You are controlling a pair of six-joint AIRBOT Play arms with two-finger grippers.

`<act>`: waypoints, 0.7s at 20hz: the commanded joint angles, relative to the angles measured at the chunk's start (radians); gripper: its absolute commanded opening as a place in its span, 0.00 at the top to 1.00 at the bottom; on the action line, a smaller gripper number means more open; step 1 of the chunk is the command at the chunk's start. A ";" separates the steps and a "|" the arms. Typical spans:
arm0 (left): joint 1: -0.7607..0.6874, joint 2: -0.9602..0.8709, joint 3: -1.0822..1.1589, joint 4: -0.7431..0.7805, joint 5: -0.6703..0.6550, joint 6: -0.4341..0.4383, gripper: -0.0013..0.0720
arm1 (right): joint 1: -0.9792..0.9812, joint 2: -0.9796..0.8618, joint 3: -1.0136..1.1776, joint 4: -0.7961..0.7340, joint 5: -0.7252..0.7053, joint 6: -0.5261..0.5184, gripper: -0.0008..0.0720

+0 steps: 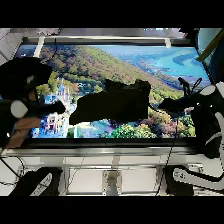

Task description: Fold the clothes and pants, and hang the long-sleeved shirts on hangers.

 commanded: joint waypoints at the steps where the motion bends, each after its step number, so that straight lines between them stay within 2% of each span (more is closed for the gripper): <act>1: 0.010 0.065 -0.224 -0.093 0.199 -0.072 0.04 | -0.003 0.013 -0.087 0.166 -0.074 -0.071 0.32; 4: 0.010 -0.030 -0.262 -0.232 0.246 -0.072 0.04 | -0.003 0.010 -0.087 0.183 -0.095 -0.073 0.31; 7: 0.031 -0.110 -0.261 -0.256 0.308 -0.072 0.04 | -0.003 0.010 -0.087 0.182 -0.086 -0.073 0.32; 12: 0.077 -0.158 -0.261 -0.303 0.293 -0.068 0.04 | -0.003 0.010 -0.087 0.182 -0.088 -0.079 0.32; 13: 0.080 -0.166 -0.261 -0.302 0.270 -0.061 0.05 | -0.003 0.010 -0.087 0.182 -0.088 -0.079 0.32; 14: 0.079 -0.174 -0.261 -0.303 0.247 -0.042 0.13 | -0.003 0.010 -0.087 0.182 -0.087 -0.079 0.32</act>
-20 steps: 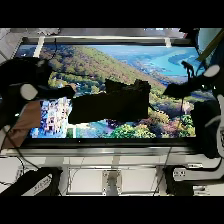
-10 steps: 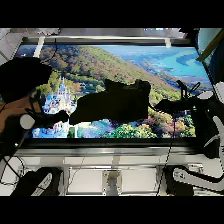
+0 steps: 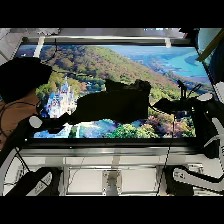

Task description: Fold the clothes and pants, and hang the long-sleeved shirts on hangers.

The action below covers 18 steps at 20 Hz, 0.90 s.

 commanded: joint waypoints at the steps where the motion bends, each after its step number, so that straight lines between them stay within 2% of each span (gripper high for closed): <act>1: 0.012 -0.033 -0.003 -0.018 -0.052 0.026 0.17 | 0.000 0.000 -0.001 0.004 0.000 -0.003 0.32; 4: 0.012 -0.042 -0.003 -0.075 -0.019 0.027 0.17 | 0.000 0.000 -0.001 0.004 0.000 -0.003 0.32; 7: 0.012 -0.061 -0.003 -0.138 0.006 0.071 0.17 | 0.000 0.000 -0.001 0.004 0.000 -0.003 0.32; 9: 0.013 -0.076 -0.003 -0.150 0.003 0.071 0.26 | 0.000 0.000 -0.001 0.005 0.002 -0.002 0.32; 11: 0.040 -0.066 -0.003 -0.134 -0.043 0.080 0.32 | 0.000 0.000 -0.001 0.005 0.019 -0.002 0.32; 16: 0.274 0.058 -0.019 -0.104 -0.311 0.181 0.32 | 0.000 0.000 -0.001 0.006 0.026 -0.002 0.32; 18: 0.304 0.141 -0.085 -0.131 -0.291 0.185 0.32 | 0.000 0.000 -0.001 0.007 0.027 -0.001 0.32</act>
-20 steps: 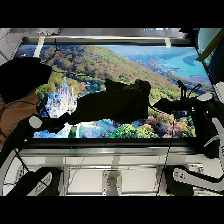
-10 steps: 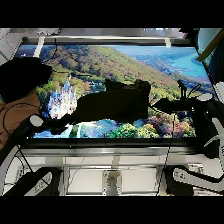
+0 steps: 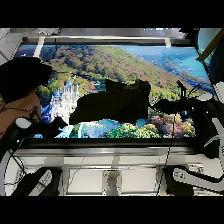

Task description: Fold the clothes and pants, and hang the long-sleeved shirts on hangers.

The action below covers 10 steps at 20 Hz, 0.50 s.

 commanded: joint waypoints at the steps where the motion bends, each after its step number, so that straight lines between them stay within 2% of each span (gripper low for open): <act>1: 0.072 0.109 -0.089 -0.067 -0.011 0.037 0.33 | 0.000 0.000 0.000 0.003 0.002 0.002 0.32; 2: 0.070 0.119 -0.129 -0.158 0.043 0.094 0.36 | 0.000 0.000 0.000 0.006 0.002 0.002 0.32; 4: 0.071 0.114 -0.210 -0.383 0.154 0.236 0.53 | 0.000 0.000 0.000 0.022 0.007 0.002 0.32; 5: 0.071 0.113 -0.243 -0.495 0.219 0.312 0.55 | 0.000 0.000 0.000 0.034 0.013 0.001 0.32; 7: 0.071 0.110 -0.273 -0.644 0.293 0.459 0.54 | 0.000 0.000 0.000 0.045 0.022 0.000 0.32; 10: 0.070 0.053 -0.274 -0.630 0.294 0.468 0.47 | 0.000 0.000 0.000 0.045 0.020 -0.004 0.32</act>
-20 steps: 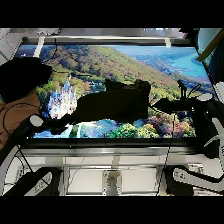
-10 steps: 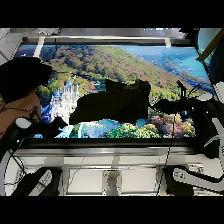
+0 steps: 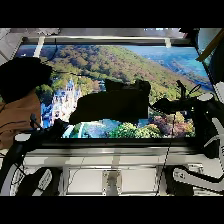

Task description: Fold the clothes and pants, and hang the long-sleeved shirts on hangers.

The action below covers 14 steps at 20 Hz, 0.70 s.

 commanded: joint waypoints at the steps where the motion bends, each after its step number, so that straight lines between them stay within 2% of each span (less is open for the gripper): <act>1: 0.003 -0.060 -0.025 -0.105 0.051 0.110 0.44 | 0.000 0.000 0.000 0.010 0.004 -0.004 0.32; 2: 0.003 -0.087 -0.025 -0.105 0.050 0.144 0.28 | 0.000 0.000 0.000 0.011 0.007 -0.004 0.32; 3: 0.003 -0.111 -0.023 -0.111 0.047 0.155 0.24 | 0.000 0.000 0.000 0.011 0.011 -0.004 0.32; 4: 0.003 -0.129 -0.021 -0.125 0.043 0.158 0.24 | 0.000 0.000 0.000 0.011 0.012 -0.004 0.32; 7: 0.003 -0.152 -0.020 -0.226 0.040 0.283 0.24 | 0.000 0.000 0.000 0.011 0.011 -0.004 0.32; 9: 0.003 -0.164 -0.019 -0.274 0.040 0.329 0.24 | 0.000 0.000 0.000 0.011 0.011 -0.004 0.32; 14: 0.003 -0.224 0.004 -0.303 0.032 0.367 0.26 | 0.000 0.000 0.000 0.011 0.011 -0.004 0.32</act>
